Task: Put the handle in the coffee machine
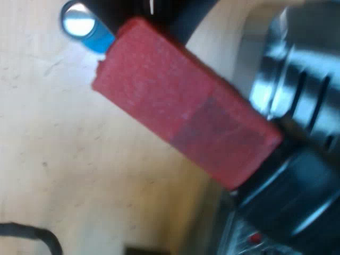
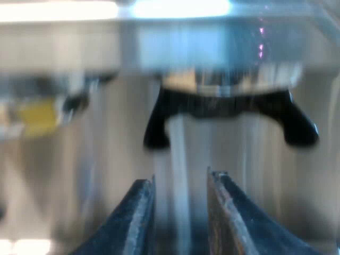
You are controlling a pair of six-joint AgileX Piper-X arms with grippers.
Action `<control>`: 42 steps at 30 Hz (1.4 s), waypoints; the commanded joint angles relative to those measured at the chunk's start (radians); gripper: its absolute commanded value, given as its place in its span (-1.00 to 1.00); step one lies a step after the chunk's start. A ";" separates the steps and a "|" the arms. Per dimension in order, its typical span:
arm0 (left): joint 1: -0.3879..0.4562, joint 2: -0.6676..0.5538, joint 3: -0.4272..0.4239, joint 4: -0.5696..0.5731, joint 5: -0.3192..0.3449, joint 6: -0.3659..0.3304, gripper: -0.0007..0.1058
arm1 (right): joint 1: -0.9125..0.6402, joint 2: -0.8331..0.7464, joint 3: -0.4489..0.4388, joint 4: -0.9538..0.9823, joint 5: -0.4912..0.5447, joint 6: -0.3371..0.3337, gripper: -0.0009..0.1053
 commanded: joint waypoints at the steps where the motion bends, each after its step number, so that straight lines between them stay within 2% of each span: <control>1: -0.077 -0.012 -0.007 -0.016 0.076 0.009 -0.98 | 0.043 -0.055 0.048 0.090 0.008 0.069 -0.46; 5: -0.150 -0.012 -0.007 -0.017 0.045 0.009 -0.98 | 0.094 -0.134 0.117 0.177 0.036 0.072 -0.46; 11: -0.186 -0.012 -0.012 -0.034 0.031 0.004 -0.98 | 0.135 -0.298 0.215 0.282 0.032 0.099 -0.46; 13: -0.186 -0.012 -0.012 -0.056 0.031 -0.019 -0.98 | 0.144 -0.362 0.235 0.331 0.017 0.117 -0.46; 14: -0.186 -0.012 -0.015 -0.103 0.031 -0.069 -0.98 | 0.147 -0.398 0.241 0.369 0.007 0.131 -0.46; 15: -0.186 -0.012 -0.018 -0.115 0.031 -0.084 -0.98 | 0.152 -0.427 0.241 0.416 -0.007 0.138 -0.46; 18: -0.200 -0.012 -0.024 -0.162 0.031 -0.106 -0.98 | 0.158 -0.527 0.241 0.543 -0.120 0.187 -0.46; 20: -0.211 -0.012 -0.024 -0.175 0.031 -0.110 -0.98 | 0.157 -0.605 0.241 0.685 -0.206 0.284 -0.46; 21: -0.215 -0.012 -0.024 -0.179 0.028 -0.113 -0.98 | 0.157 -0.625 0.241 0.710 -0.216 0.302 -0.46; 22: -0.239 -0.012 -0.024 -0.201 0.022 -0.152 -0.98 | 0.157 -0.666 0.241 0.784 -0.251 0.342 -0.46; 25: -0.271 -0.012 -0.024 -0.236 0.022 -0.178 -0.98 | 0.157 -0.754 0.241 0.946 -0.355 0.383 -0.46; 29: -0.299 -0.012 -0.024 -0.310 -0.008 -0.271 -0.98 | 0.157 -0.851 0.230 1.072 -0.444 0.383 -0.46; 33: -0.300 -0.012 -0.024 -0.361 -0.062 -0.345 -0.98 | 0.157 -0.887 0.214 1.115 -0.449 0.383 -0.46; 35: -0.300 -0.012 -0.024 -0.402 -0.132 -0.442 -0.98 | 0.157 -0.910 0.177 1.174 -0.449 0.383 -0.46; 36: -0.300 -0.012 -0.024 -0.411 -0.139 -0.455 -0.98 | 0.157 -0.911 0.174 1.178 -0.449 0.383 -0.46; 38: -0.300 -0.012 -0.024 -0.461 -0.191 -0.568 -0.98 | 0.157 -0.911 0.161 1.182 -0.449 0.383 -0.46; 42: -0.300 -0.012 -0.024 -0.502 -0.248 -0.723 -0.98 | 0.157 -0.911 0.157 1.182 -0.449 0.383 -0.46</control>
